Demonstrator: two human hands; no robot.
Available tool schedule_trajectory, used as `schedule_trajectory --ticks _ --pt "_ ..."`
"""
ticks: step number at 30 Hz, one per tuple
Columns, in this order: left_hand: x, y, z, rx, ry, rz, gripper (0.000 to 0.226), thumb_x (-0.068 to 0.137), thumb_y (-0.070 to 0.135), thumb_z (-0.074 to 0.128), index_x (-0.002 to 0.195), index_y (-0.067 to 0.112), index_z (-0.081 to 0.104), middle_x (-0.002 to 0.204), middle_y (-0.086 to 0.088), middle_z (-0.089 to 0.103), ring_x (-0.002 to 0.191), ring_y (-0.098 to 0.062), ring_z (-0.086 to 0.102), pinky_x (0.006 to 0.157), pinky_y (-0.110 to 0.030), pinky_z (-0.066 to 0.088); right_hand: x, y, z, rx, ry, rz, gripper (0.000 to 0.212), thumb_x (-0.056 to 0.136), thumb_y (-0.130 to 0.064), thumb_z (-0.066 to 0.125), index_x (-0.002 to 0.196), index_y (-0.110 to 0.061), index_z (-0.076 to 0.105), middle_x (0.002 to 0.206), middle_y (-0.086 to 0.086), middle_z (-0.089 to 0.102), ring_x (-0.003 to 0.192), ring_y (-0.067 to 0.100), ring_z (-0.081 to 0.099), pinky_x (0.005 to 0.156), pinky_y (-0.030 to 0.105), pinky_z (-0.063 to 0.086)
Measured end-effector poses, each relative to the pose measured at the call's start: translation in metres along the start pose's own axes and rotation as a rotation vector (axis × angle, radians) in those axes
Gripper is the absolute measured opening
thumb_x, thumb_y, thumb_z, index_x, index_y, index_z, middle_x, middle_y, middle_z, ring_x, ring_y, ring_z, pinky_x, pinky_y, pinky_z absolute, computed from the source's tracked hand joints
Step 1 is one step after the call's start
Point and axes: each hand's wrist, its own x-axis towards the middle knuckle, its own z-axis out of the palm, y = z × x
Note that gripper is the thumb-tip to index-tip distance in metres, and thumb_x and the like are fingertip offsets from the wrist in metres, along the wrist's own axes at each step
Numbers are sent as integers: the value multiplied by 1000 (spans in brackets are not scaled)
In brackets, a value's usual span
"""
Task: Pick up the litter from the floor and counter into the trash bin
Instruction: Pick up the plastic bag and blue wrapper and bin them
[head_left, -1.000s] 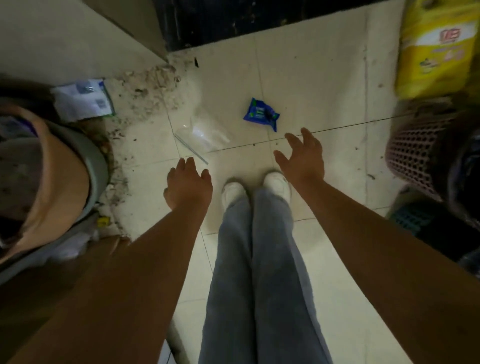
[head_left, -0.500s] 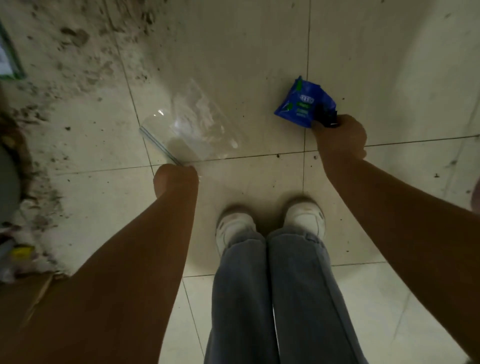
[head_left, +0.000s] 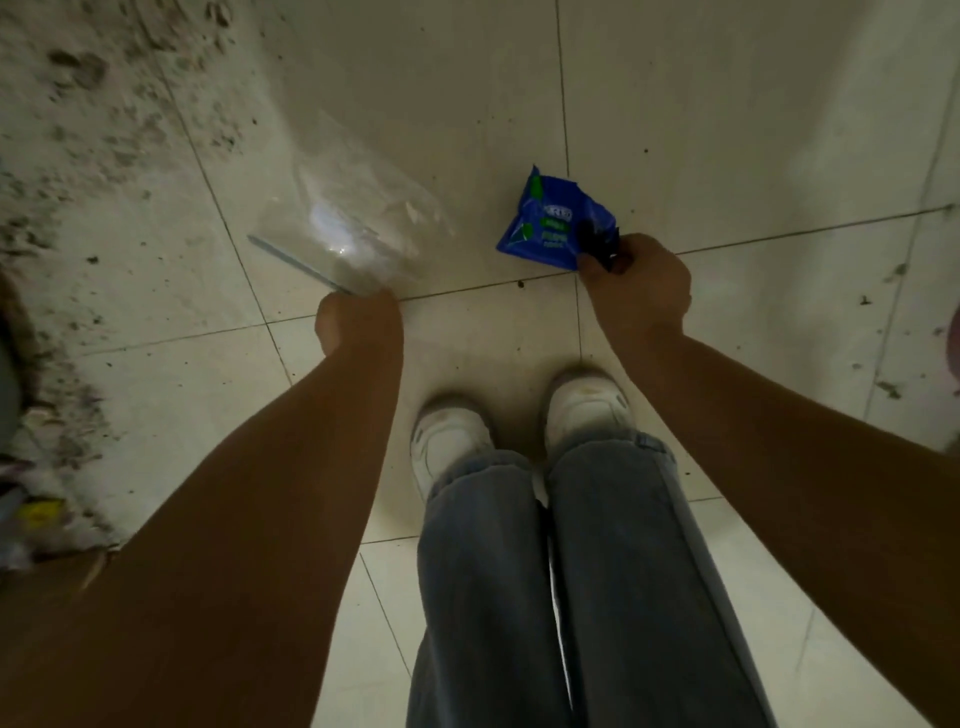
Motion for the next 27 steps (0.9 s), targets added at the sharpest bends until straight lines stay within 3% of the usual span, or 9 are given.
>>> schedule_trajectory --ticks 2,5,6,10,14,18,21,24,27 --pt "-1 -1 5 39 3 14 37 96 15 48 129 -2 52 135 -18 56 123 -31 55 99 -35 48 -1 7 3 25 -8 -40 26 90 -23 54 101 -1 61 101 15 66 95 30 60 83 37 46" --pt "-17 -9 5 120 48 62 33 93 11 48 121 -3 58 127 -19 62 117 -31 60 101 -36 50 -11 22 -3 21 -30 -52 21 90 -21 53 71 -13 56 79 2 55 81 20 50 70 28 36" --pt "-31 -13 1 173 68 93 31 93 10 48 118 -4 59 124 -17 63 115 -30 60 100 -34 49 -18 27 -8 25 -35 -44 22 90 -20 53 70 -12 56 77 1 55 80 20 50 69 27 35" --pt "-120 -19 -23 370 27 237 33 98 10 39 125 1 55 132 -15 58 123 -28 52 102 -31 41 -63 33 -52 21 -30 14 27 89 -20 53 102 3 61 105 20 67 98 33 61 73 32 42" --pt "-213 -9 -47 539 -1 403 35 99 12 37 130 4 53 133 -15 58 124 -28 53 102 -31 41 -114 32 -120 43 -17 78 20 88 -20 53 96 -3 62 107 20 67 101 34 60 82 36 47" --pt "-296 17 -60 573 13 639 40 96 12 46 136 6 45 134 -16 57 123 -29 54 99 -34 45 -163 39 -191 180 44 150 18 88 -19 51 93 -4 60 105 19 67 100 33 61 74 33 44" --pt "-361 30 -54 612 -27 843 41 95 11 49 136 6 42 124 -21 62 114 -33 58 90 -37 48 -199 57 -241 328 85 195 18 89 -23 52 93 -7 58 91 15 61 99 33 61 60 27 36" --pt "-426 23 -32 664 -79 997 35 96 12 48 130 5 46 118 -23 65 108 -36 61 85 -40 49 -242 96 -284 454 134 289 23 89 -23 52 101 -5 60 83 11 59 81 27 53 49 22 29" --pt "-490 -4 6 695 -206 1108 31 96 14 48 126 6 52 113 -24 67 105 -36 62 86 -39 49 -284 166 -313 571 241 450 15 89 -20 52 82 -8 51 57 4 42 75 22 43 46 26 25"
